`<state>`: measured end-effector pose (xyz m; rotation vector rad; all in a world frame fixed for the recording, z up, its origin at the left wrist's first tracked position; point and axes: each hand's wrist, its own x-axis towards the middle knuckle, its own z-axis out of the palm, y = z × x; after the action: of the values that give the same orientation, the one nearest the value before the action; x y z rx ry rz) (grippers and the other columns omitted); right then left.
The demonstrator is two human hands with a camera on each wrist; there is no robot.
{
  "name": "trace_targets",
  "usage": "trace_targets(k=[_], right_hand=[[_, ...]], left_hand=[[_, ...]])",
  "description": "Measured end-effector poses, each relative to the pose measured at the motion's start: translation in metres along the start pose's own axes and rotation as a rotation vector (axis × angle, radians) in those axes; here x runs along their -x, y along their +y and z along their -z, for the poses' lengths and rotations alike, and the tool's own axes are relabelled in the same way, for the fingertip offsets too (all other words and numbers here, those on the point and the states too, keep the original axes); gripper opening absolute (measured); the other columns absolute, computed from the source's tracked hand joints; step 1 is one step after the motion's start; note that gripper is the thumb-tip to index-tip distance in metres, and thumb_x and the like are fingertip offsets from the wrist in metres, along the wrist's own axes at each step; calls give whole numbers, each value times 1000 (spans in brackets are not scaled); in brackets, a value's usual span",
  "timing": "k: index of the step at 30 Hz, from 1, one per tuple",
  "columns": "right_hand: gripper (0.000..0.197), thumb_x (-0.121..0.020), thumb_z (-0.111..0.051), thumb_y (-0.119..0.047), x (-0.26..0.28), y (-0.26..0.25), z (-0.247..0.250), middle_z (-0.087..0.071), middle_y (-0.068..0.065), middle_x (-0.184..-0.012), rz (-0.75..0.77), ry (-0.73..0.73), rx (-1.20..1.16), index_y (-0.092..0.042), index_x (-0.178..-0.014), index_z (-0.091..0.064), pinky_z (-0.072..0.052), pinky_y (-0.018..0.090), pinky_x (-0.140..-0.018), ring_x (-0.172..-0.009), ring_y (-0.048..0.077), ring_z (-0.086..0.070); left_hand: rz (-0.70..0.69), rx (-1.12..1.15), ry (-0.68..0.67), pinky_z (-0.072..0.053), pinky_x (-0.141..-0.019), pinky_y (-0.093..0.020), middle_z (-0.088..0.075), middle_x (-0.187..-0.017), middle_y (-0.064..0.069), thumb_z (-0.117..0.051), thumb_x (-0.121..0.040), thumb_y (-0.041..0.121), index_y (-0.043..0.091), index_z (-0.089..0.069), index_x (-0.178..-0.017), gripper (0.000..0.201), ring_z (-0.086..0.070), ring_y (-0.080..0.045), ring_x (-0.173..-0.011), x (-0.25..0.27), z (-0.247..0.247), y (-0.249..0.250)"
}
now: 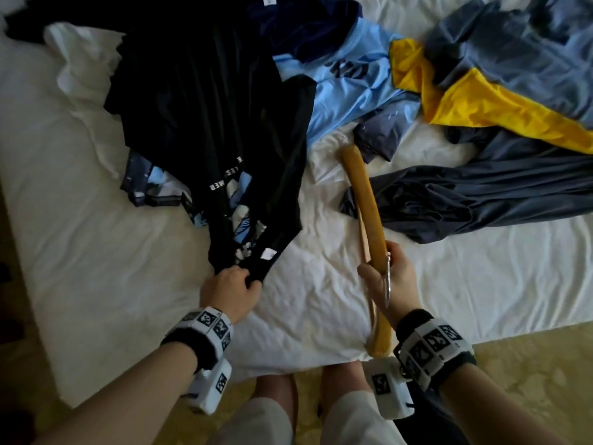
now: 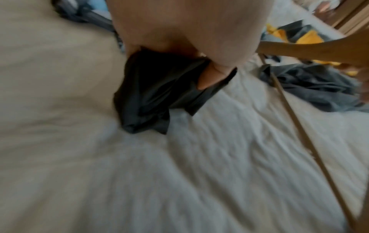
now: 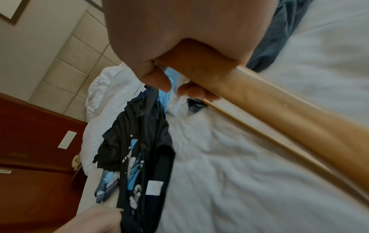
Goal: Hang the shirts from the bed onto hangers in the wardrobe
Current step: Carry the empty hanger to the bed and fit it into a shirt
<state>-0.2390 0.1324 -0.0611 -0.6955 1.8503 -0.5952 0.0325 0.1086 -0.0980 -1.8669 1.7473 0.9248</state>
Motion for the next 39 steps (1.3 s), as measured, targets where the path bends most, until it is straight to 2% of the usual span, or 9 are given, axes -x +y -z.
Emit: trace_targets(k=[2,7,10,14,18,24,30,34,39], right_hand=[[46,-62,-59,-34,1,6,2,-57,0,-71,5,-6,13,-20,-106,-53,-40,18,-51,-59,11,-53],[39,-64,-63,-32,-7,22,1,-59,3,-68,23,9,19,-20,-100,-56,-46,34,-59,-62,26,-58],[36,-64,-63,-31,-8,24,-1,-58,3,-67,28,6,21,-20,-98,-55,-48,36,-58,-61,26,-58],[37,-64,-61,-29,-7,21,-1,-60,4,-68,13,-1,47,-19,-98,-54,-43,26,-50,-56,19,-56],[34,-80,-69,-14,-2,15,-8,-60,-3,-75,-12,-21,106,-20,-108,-51,-39,18,-52,-61,9,-56],[42,-80,-74,-25,25,-20,-44,-67,-3,-91,120,-80,143,-22,-116,-52,-55,39,-69,-78,16,-65],[57,-75,-77,-12,57,-92,-57,-60,-8,-84,429,-205,160,-19,-124,-50,-42,17,-60,-67,2,-55],[65,-68,-79,-22,79,-140,-42,-65,-6,-93,518,-214,128,-20,-126,-49,-53,34,-70,-79,12,-63],[59,-62,-83,-32,113,-206,-14,-69,1,-94,485,-337,37,-16,-113,-58,-56,36,-65,-78,13,-69]], left_hand=[[19,-126,27,-40,-75,-35,-54,-78,1,-57,-84,42,21,-50,-72,26,-52,-27,-79,-5,3,-9],[-355,-182,148,-48,-80,-40,-59,-100,-5,-74,-77,35,15,-61,-103,35,-59,-29,-97,-21,-19,2],[-136,-135,98,-49,-82,-41,-52,-120,-8,-71,-85,25,17,-53,-123,42,-53,-29,-114,-34,-27,7],[-115,-163,120,-49,-74,-42,-55,-114,-13,-60,-85,1,14,-57,-122,40,-57,-34,-108,-35,-30,-2],[-98,-243,67,-44,-82,-37,-68,-101,-13,-57,-85,10,9,-65,-111,27,-63,-33,-95,-19,-10,-3],[-668,1,232,-38,-72,-36,-57,-78,-9,-40,-68,15,7,-63,-76,26,-52,-27,-80,26,33,15],[-521,542,153,-53,-69,-42,-66,-74,-11,-44,-84,16,12,-65,-79,22,-63,-28,-73,68,101,37],[-479,629,51,-51,-73,-43,-64,-69,-7,-50,-77,30,15,-61,-69,20,-60,-23,-70,89,160,47],[-584,439,-9,-51,-88,-43,-73,-89,-11,-68,-91,33,10,-73,-89,24,-68,-21,-90,119,217,51]])
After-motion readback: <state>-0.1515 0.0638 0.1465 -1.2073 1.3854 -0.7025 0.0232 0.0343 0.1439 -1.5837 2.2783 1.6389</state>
